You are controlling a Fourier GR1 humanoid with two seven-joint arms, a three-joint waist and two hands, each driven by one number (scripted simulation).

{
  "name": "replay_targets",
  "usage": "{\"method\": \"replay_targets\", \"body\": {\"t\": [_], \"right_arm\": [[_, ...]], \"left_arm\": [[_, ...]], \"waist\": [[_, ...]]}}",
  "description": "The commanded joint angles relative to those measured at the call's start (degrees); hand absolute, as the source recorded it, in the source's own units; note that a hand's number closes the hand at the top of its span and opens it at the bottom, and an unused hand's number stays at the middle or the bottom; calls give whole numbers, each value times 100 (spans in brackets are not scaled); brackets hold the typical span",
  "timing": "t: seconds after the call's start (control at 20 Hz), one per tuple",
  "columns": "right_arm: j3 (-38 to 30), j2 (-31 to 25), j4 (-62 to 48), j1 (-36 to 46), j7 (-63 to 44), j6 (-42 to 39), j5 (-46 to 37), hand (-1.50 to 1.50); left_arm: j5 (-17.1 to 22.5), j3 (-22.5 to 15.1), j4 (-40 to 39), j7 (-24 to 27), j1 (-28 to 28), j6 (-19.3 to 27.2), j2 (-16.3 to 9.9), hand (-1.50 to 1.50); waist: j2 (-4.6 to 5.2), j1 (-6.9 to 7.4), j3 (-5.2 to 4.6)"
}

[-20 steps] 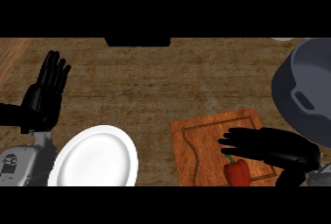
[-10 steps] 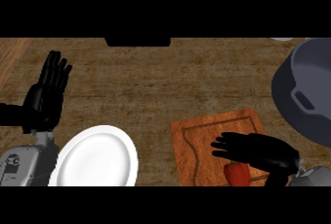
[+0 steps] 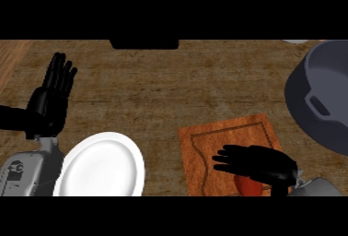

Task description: Pick the bell pepper from the cutting board and place it in the pot

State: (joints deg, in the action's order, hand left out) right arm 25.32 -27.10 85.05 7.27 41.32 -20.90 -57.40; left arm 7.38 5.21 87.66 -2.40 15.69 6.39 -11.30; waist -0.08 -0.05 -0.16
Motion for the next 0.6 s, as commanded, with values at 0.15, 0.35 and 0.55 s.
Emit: {"method": "replay_targets", "body": {"t": [0.15,0.35,0.55], "right_arm": [[476,76,283,-217,535,379,-390,150],[369,202,79,-99,858,523,-344,150],[569,466,-128,-348,718,1057,-800,150]], "left_arm": [[17,59,388,-563,169,91,-90,0],[-145,-176,689,-391,-277,191,189,0],[136,171,339,-12,-286,-248,-57,0]], "waist": [[-4,-6,18],[-3,28,19],[4,15,17]]}}
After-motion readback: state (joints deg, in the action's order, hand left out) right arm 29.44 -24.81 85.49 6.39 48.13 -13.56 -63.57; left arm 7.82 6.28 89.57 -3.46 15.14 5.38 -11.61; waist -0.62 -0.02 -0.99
